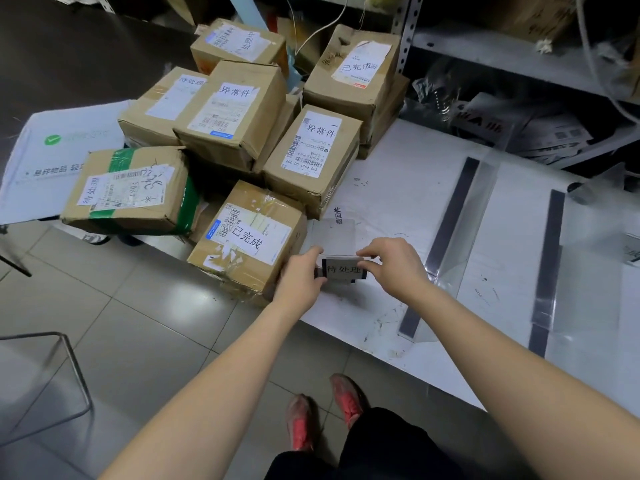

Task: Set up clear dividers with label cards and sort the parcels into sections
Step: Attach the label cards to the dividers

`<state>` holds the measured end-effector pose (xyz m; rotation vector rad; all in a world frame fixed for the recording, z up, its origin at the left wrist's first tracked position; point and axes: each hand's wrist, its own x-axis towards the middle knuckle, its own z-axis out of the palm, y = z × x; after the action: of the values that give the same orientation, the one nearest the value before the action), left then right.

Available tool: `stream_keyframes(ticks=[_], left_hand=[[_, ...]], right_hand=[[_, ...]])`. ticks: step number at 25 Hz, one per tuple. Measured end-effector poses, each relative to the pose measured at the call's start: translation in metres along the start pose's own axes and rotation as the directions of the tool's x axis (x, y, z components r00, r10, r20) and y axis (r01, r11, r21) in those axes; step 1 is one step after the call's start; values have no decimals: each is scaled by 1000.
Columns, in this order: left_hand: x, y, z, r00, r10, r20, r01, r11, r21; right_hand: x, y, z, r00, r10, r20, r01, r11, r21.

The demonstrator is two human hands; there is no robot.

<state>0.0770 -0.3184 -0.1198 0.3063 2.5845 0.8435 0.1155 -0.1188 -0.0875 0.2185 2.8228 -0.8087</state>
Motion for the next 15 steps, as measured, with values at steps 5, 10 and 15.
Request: stream_keyframes(ticks=[5, 10, 15], left_hand=[[0, 4, 0, 1000, -10, -18, 10, 1000, 16], [3, 4, 0, 999, -3, -52, 4, 1000, 23], [-2, 14, -10, 991, 100, -87, -100, 995, 4]], right_hand=[[-3, 8, -17, 999, 1, -48, 1, 999, 34], [-7, 12, -35, 990, -18, -140, 27, 997, 65], [-17, 10, -58, 969, -46, -244, 63, 996, 62]])
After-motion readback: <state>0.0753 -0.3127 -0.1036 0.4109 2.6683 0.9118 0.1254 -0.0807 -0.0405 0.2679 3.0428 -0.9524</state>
